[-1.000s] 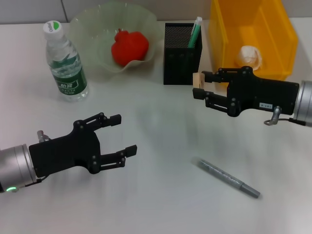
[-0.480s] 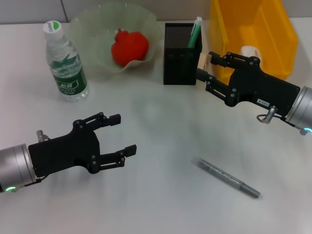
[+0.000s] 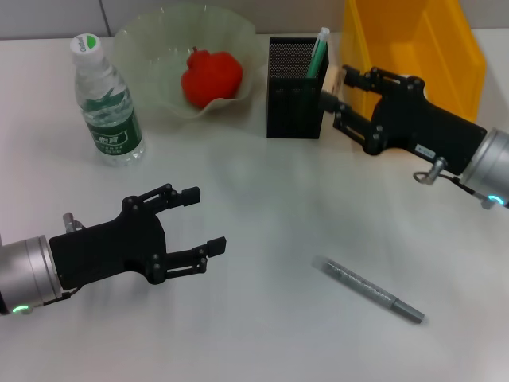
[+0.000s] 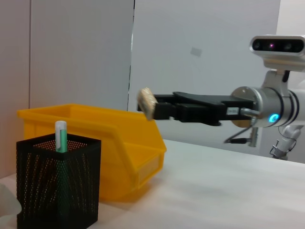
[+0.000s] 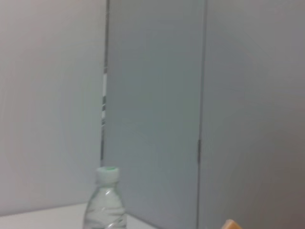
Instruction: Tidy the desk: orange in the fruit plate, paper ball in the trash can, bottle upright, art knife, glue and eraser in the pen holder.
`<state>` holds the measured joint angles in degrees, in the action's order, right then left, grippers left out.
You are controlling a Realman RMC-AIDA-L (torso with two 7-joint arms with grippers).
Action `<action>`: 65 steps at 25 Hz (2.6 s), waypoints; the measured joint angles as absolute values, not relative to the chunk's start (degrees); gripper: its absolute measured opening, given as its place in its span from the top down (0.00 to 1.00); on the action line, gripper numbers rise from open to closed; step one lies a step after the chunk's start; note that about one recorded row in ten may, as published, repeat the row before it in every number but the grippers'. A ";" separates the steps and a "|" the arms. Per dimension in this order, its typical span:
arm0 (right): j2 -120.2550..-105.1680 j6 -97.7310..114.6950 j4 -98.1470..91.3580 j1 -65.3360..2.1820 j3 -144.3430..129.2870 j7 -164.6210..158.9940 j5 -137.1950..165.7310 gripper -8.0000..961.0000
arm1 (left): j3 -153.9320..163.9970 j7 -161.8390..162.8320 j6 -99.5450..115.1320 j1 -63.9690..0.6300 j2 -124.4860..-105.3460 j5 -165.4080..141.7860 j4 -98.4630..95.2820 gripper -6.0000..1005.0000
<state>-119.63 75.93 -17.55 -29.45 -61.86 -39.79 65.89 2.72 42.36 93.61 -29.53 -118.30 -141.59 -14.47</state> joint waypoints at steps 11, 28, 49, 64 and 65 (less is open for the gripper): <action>-119.89 70.92 -10.03 -35.05 -61.87 -33.28 55.15 0.53 | 2.72 42.88 93.60 -29.99 -118.39 -141.51 -14.32 0.16; -119.88 62.35 -7.42 -41.89 -61.81 -32.95 54.39 0.53 | 2.72 42.97 93.61 -30.33 -118.39 -141.34 -14.32 0.16; -119.89 62.67 -7.38 -42.01 -61.79 -33.22 54.41 0.53 | 2.72 42.89 94.00 -30.08 -118.30 -141.16 -14.32 0.16; -119.88 61.96 -7.91 -42.07 -61.78 -35.21 54.41 0.51 | 2.73 42.66 94.72 -29.97 -118.30 -140.99 -14.37 0.16; -119.88 61.96 -7.91 -42.06 -61.78 -35.22 54.41 0.48 | 2.72 42.65 94.81 -29.97 -118.30 -140.97 -14.41 0.16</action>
